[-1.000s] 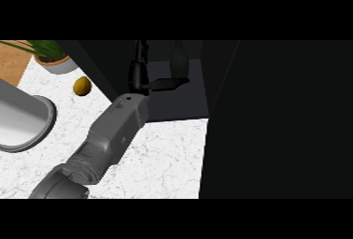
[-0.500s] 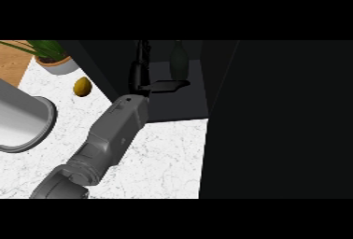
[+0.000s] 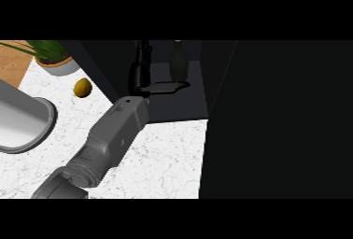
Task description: Pick up the wine, place it into the cabinet and close the cabinet
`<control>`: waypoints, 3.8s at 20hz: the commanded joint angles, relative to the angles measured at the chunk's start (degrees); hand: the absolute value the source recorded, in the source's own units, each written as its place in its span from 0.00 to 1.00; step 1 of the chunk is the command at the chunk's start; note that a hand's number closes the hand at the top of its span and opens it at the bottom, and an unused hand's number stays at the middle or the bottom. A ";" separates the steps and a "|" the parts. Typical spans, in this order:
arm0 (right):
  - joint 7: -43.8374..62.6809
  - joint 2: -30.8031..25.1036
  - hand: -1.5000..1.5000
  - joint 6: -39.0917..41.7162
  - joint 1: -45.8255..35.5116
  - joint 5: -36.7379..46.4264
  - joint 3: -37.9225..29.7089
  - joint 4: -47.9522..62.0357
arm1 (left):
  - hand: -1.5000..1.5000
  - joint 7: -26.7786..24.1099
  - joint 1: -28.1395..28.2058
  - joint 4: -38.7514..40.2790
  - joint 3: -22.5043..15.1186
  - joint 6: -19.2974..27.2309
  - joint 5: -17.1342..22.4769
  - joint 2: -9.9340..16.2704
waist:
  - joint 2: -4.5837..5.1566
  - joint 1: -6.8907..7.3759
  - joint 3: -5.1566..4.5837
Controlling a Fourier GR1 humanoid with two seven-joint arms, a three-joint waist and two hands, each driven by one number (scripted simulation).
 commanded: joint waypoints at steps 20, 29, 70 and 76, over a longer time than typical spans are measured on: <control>3.98 -1.66 0.00 -1.98 2.18 0.67 -1.13 -7.43 | 0.00 6.60 31.78 -47.38 -37.38 24.50 14.48 0.09 | -0.88 4.36 0.01; -0.97 -1.28 0.00 -0.42 6.24 0.31 -1.38 -5.92 | 0.00 13.59 44.51 -72.44 -44.18 33.45 6.33 3.29 | -0.80 4.70 0.05; 7.25 -1.78 1.00 9.20 15.15 -3.69 23.35 -9.34 | 0.00 15.13 82.09 -112.32 -22.87 8.60 14.64 38.48 | -0.93 4.95 -0.02; 6.91 0.38 1.00 2.43 13.26 5.55 39.35 -7.11 | 0.00 13.65 85.56 -110.23 -18.08 2.98 15.67 39.75 | -1.10 4.82 -0.08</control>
